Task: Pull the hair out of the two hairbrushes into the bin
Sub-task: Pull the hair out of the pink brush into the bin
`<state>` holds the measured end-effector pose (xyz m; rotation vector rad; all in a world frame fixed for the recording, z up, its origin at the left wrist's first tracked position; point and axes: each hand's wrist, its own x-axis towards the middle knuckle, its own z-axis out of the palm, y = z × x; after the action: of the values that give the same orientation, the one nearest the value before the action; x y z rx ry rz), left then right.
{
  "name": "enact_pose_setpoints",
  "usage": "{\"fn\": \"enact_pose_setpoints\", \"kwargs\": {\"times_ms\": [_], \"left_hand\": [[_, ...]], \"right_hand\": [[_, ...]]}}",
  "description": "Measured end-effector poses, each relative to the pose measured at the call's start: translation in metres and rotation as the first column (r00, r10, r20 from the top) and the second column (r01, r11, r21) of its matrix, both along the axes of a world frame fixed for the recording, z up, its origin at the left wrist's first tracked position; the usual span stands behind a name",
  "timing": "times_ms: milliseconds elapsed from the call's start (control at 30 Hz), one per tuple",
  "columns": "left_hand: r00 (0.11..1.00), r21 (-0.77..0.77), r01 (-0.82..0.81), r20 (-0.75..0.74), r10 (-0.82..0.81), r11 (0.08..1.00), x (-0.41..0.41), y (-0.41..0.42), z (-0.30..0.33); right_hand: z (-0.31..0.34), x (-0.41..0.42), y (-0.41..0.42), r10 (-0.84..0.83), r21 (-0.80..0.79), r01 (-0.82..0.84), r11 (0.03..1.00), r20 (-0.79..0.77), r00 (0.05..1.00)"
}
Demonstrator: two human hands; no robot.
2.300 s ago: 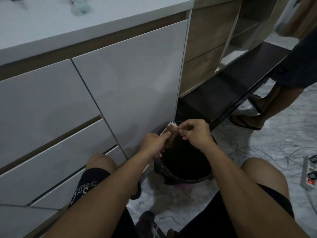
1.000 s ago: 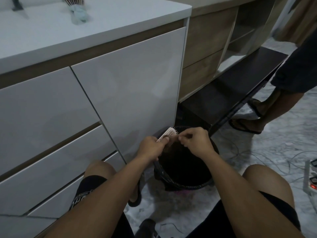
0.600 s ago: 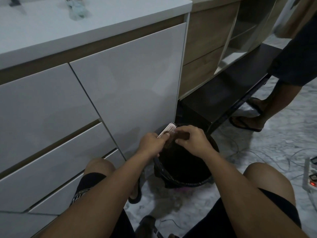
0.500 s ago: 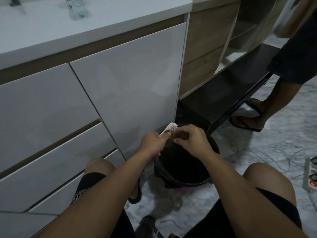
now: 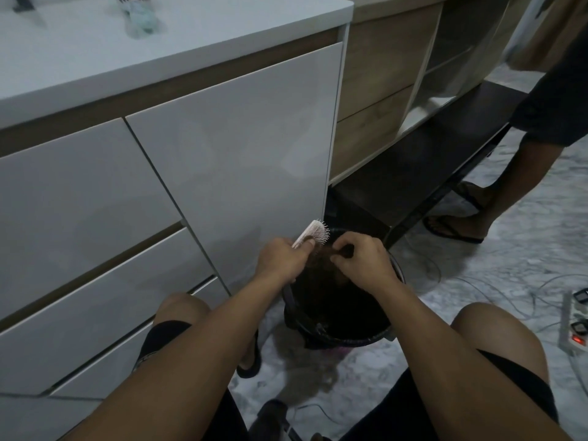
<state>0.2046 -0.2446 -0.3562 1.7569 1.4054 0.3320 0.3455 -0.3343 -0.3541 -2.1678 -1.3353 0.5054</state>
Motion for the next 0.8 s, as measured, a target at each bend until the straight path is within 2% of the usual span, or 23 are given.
{"fn": "enact_pose_setpoints", "kwargs": {"times_ms": [67,133,267,433,500,667,800], "left_hand": [[1.0,-0.012,0.012,0.018,-0.012,1.0,0.002,-0.001,0.002],[0.999,-0.013,0.026,0.033,-0.025,1.0,0.003,-0.002,0.004],[0.999,-0.005,0.046,0.028,-0.046,0.999,0.006,-0.005,0.007],[1.0,0.023,0.018,0.008,-0.019,1.0,0.004,-0.002,0.01],[1.0,0.03,0.015,-0.001,-0.015,0.999,0.004,-0.003,0.01],[0.998,-0.036,-0.011,0.061,0.013,0.999,0.01,-0.006,0.013],[0.993,-0.124,-0.016,0.114,0.03,0.992,0.015,-0.007,0.014]], "right_hand": [[-0.001,-0.005,0.0,0.004,0.056,0.003,0.998,-0.139,0.99],[-0.002,-0.009,0.0,-0.003,0.093,0.017,0.996,-0.148,0.989],[-0.001,-0.007,0.0,-0.062,0.125,0.072,0.99,-0.082,0.995],[0.003,0.003,-0.001,-0.081,0.064,0.074,0.995,0.117,0.99],[0.005,0.005,-0.001,-0.099,0.022,0.097,0.995,0.132,0.986],[-0.001,0.0,0.001,-0.045,0.056,0.053,0.997,-0.124,0.991],[0.003,-0.005,0.0,-0.005,0.096,0.032,0.995,-0.262,0.965]]}}
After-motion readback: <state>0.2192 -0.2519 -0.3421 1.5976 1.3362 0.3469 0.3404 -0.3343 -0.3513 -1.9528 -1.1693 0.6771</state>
